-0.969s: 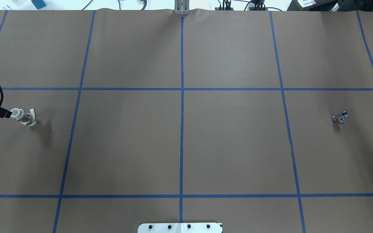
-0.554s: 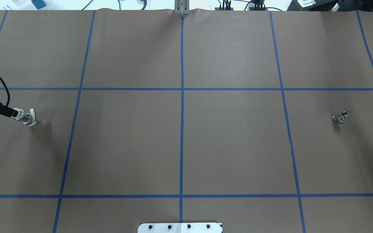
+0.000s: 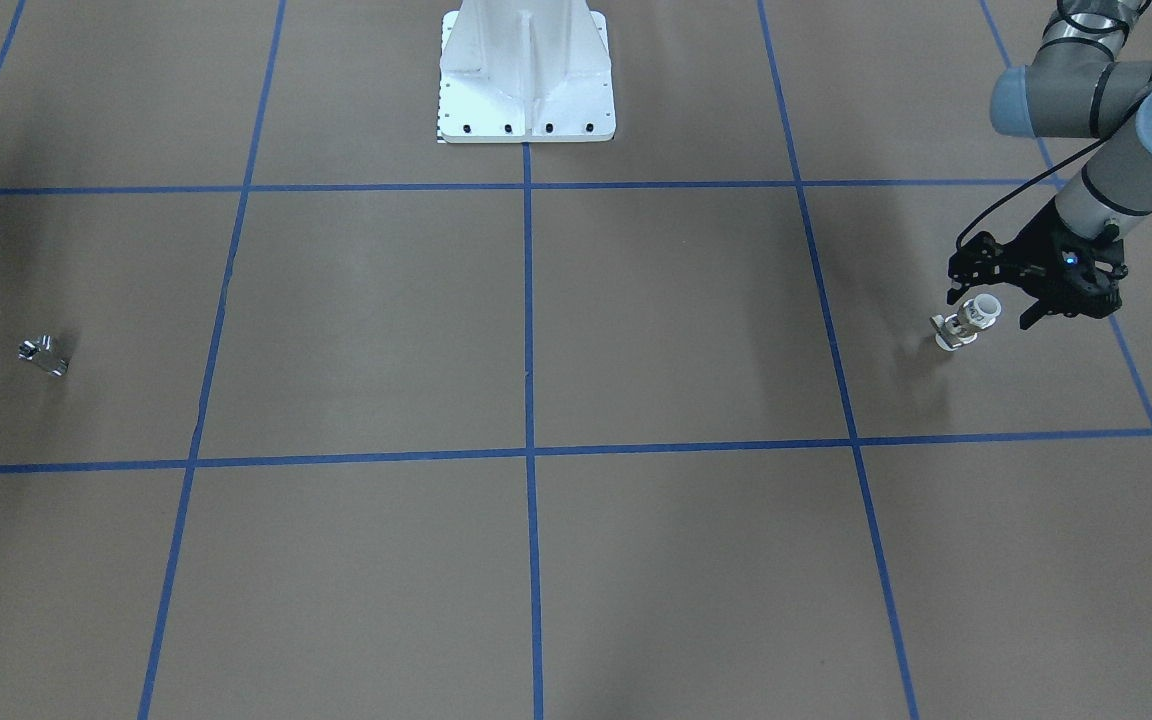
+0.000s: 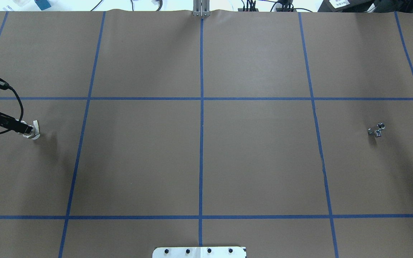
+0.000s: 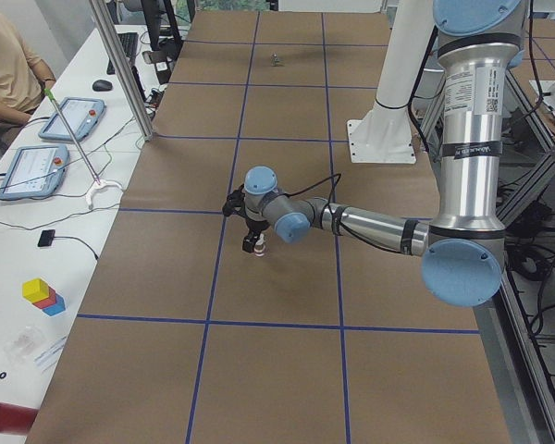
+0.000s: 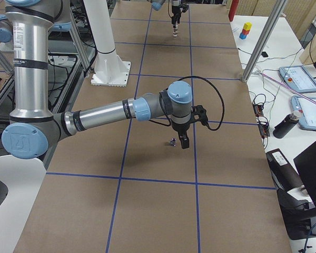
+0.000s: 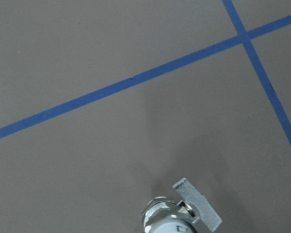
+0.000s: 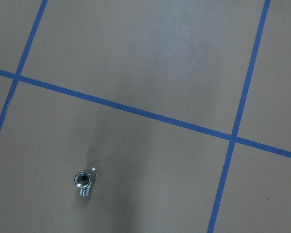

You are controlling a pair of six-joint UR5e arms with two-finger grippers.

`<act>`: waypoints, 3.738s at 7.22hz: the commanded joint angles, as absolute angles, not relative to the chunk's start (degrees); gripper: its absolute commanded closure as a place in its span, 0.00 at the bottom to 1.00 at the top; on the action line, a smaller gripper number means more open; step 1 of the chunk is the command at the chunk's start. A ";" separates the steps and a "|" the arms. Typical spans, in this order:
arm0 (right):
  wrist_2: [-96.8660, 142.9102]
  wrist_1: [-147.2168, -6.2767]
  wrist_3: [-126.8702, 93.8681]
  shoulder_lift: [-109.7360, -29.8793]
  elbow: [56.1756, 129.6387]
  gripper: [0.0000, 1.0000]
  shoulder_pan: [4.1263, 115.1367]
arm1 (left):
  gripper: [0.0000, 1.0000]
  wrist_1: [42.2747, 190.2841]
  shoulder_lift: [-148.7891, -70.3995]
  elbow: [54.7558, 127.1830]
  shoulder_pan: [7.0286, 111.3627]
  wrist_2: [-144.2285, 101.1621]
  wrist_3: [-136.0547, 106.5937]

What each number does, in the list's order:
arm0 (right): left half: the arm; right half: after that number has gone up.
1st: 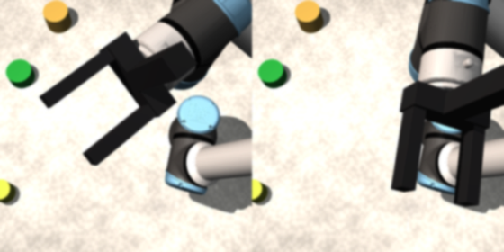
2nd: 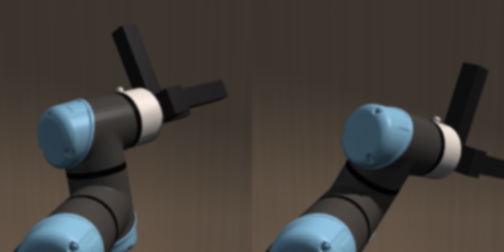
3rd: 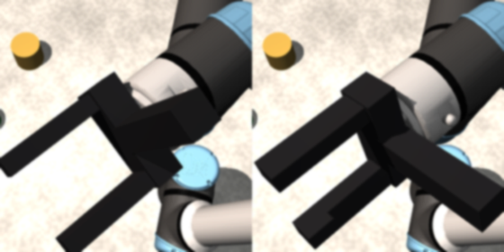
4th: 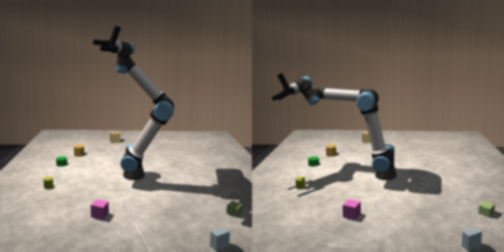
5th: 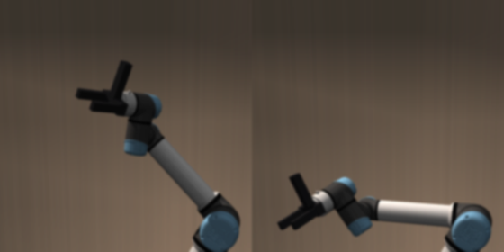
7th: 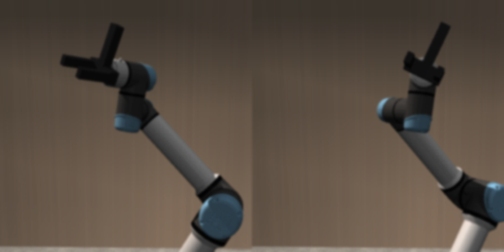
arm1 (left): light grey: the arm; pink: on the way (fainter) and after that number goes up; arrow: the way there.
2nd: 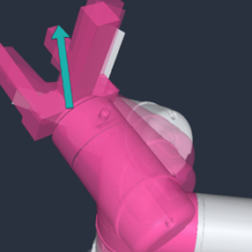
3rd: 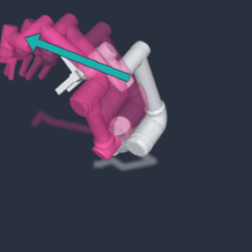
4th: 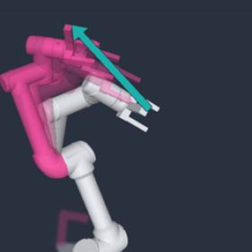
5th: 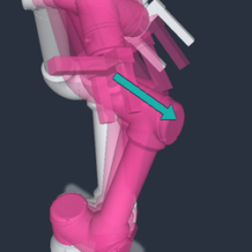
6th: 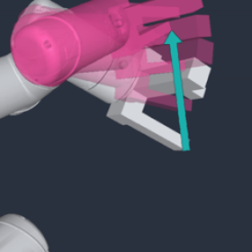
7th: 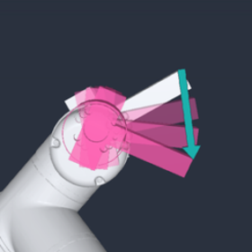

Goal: Assemble PPR valve and pipe with both arms
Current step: 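Lower the left gripper onto the white valve and close on it, then carry the white valve with the left gripper to the table center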

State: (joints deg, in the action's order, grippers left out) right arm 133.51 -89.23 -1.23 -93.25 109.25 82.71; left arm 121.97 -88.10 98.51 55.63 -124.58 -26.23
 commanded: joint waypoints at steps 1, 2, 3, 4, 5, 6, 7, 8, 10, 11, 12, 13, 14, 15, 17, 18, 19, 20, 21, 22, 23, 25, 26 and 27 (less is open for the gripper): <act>133.51 -89.30 -1.23 -93.25 109.25 0.00 82.71 | 0.06 121.90 -87.89 98.35 54.58 -124.37 -26.28; 133.51 -89.21 -1.23 -93.25 109.25 0.00 82.71 | 0.21 121.90 -87.98 98.18 54.41 -124.37 -26.28; 133.51 -89.30 -1.23 -93.25 109.25 0.00 82.71 | 0.32 121.73 -88.07 98.09 54.32 -124.28 -26.19; 133.51 -89.21 -1.23 -93.25 109.25 0.00 82.71 | 0.35 121.73 -88.07 98.00 54.32 -124.28 -26.19; 133.51 -89.30 -1.23 -93.25 109.16 0.00 82.71 | 0.36 121.73 -88.15 98.00 54.32 -124.28 -26.19; 133.51 -89.30 -1.23 -93.25 109.16 0.00 82.71 | 0.36 121.73 -88.15 97.91 54.32 -124.28 -26.19; 133.51 -89.30 -1.23 -93.25 109.16 0.00 82.71 | 0.36 121.73 -88.33 97.74 54.32 -124.28 -26.19; 133.42 -89.30 -1.23 -93.25 109.16 0.00 82.71 | 0.48 121.73 -88.33 97.73 54.32 -124.28 -26.19; 133.51 -89.30 -1.23 -93.25 109.25 0.00 82.71 | 1.00 121.73 -88.51 98.17 54.32 -124.28 -26.28; 133.51 -89.30 -1.23 -93.25 109.25 0.00 82.71 | 1.00 121.47 -88.51 100.00 54.49 -124.71 -26.45; 133.51 -89.30 -1.23 -93.16 109.25 0.00 82.71 | 1.00 120.77 -88.51 102.46 54.49 -125.06 -27.85; 133.51 -89.21 -1.23 -93.16 109.16 0.00 82.71 | 1.00 118.93 -90.16 104.74 54.41 -124.98 -34.47; 133.51 -89.30 -1.23 -93.16 109.16 0.00 82.71 | 1.00 117.26 -94.00 105.37 53.62 -124.98 -39.41; 133.51 -89.30 -1.23 -93.16 109.16 0.00 82.71 | 1.00 115.85 -97.70 105.38 51.26 -124.55 -44.25; 133.51 -89.30 -1.23 -93.16 109.16 0.00 82.71 | 1.00 108.42 -107.61 105.38 47.39 -122.71 -53.83; 133.51 -89.30 -1.32 -93.16 109.16 0.00 82.71 | 1.00 102.45 -112.97 105.55 43.11 -118.26 -57.36; 133.42 -89.30 -1.23 -93.16 109.16 0.00 82.71 | 1.00 95.61 -119.03 105.30 39.24 -115.17 -61.39; 133.50 -89.30 -1.32 -93.16 109.16 0.00 82.71 | 1.00 90.75 -125.18 104.25 36.07 -113.57 -65.61; 133.42 -89.30 -1.32 -93.16 109.07 0.00 82.71 | 1.00 89.57 -129.94 100.76 34.21 -111.73 -68.79; 133.50 -89.30 -1.23 -93.08 108.72 0.00 82.71 | 1.00 89.56 -134.51 95.59 32.71 -109.36 -71.43; 133.51 -89.30 -1.23 -93.16 108.72 0.00 82.71 | 1.00 89.82 -138.56 90.58 31.91 -107.94 -72.76; 133.51 -89.30 -1.23 -93.16 108.72 0.00 82.71 | 1.00 90.61 -140.62 86.23 30.51 -106.79 -73.56; 133.51 -89.30 -1.23 -93.08 108.72 0.00 82.71 | 1.00 92.27 -140.62 85.18 29.11 -104.26 -73.65; 133.51 -89.30 -1.23 -93.16 108.72 0.00 82.71 | 1.00 93.33 -140.63 84.03 28.83 -104.06 -74.00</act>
